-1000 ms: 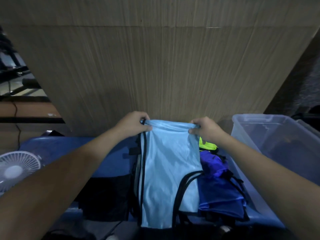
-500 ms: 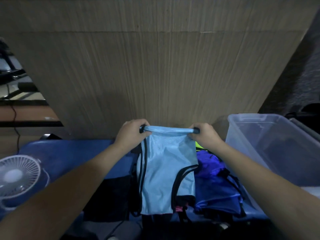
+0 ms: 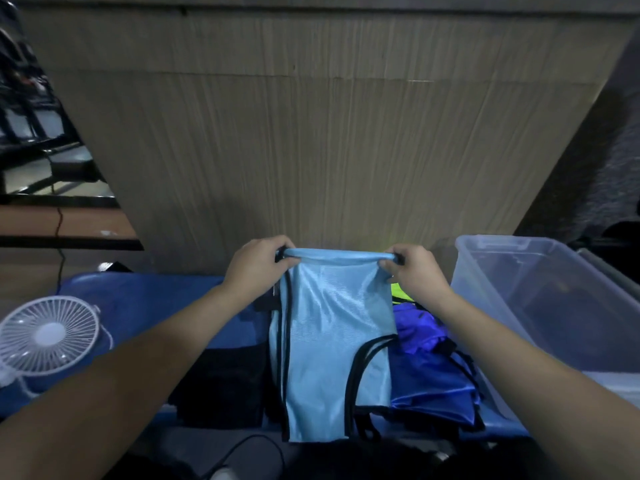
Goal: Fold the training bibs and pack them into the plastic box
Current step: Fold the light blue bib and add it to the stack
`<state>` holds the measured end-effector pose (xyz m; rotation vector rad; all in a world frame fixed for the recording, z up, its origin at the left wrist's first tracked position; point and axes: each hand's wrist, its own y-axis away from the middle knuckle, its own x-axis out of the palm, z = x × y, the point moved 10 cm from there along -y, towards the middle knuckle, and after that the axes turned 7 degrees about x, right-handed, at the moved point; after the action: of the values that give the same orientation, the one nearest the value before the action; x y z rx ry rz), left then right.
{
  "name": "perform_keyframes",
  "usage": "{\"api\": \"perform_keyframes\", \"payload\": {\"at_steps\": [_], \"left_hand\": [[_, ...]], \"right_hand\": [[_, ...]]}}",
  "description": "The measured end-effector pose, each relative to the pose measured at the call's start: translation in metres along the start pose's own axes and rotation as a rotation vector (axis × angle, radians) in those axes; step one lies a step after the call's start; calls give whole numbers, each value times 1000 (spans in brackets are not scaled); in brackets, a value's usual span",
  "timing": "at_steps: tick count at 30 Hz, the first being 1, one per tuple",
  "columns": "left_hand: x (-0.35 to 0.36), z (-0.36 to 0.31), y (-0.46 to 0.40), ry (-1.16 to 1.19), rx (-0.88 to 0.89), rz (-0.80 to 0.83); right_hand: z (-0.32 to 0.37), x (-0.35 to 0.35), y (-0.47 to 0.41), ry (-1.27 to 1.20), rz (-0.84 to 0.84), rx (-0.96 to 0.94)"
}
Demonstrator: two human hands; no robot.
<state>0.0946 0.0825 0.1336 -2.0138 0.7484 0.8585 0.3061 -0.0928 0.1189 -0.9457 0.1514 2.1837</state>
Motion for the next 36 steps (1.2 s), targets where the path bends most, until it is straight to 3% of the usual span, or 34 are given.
{"api": "perform_keyframes", "payload": {"at_steps": [8,14,18,27,31,36], "left_hand": [[15,14,-71,-97,4,41],[37,31,-76,-97,-1,57],[36,32,-54,-27,44,18],[27,-4,44,-129,362,-23],[40,-15,89,-170,461,54],[71,-9,126,-200,483,235]], "right_hand": [[-10,-1,-67,4,-67,71],[-23,17,-82,23,-43,55],[-21,19,-68,21,-33,1],[-5,14,29,25,-16,-222],[-16,30,76,55,65,-312],[-48,56,104,159,175,-269]]}}
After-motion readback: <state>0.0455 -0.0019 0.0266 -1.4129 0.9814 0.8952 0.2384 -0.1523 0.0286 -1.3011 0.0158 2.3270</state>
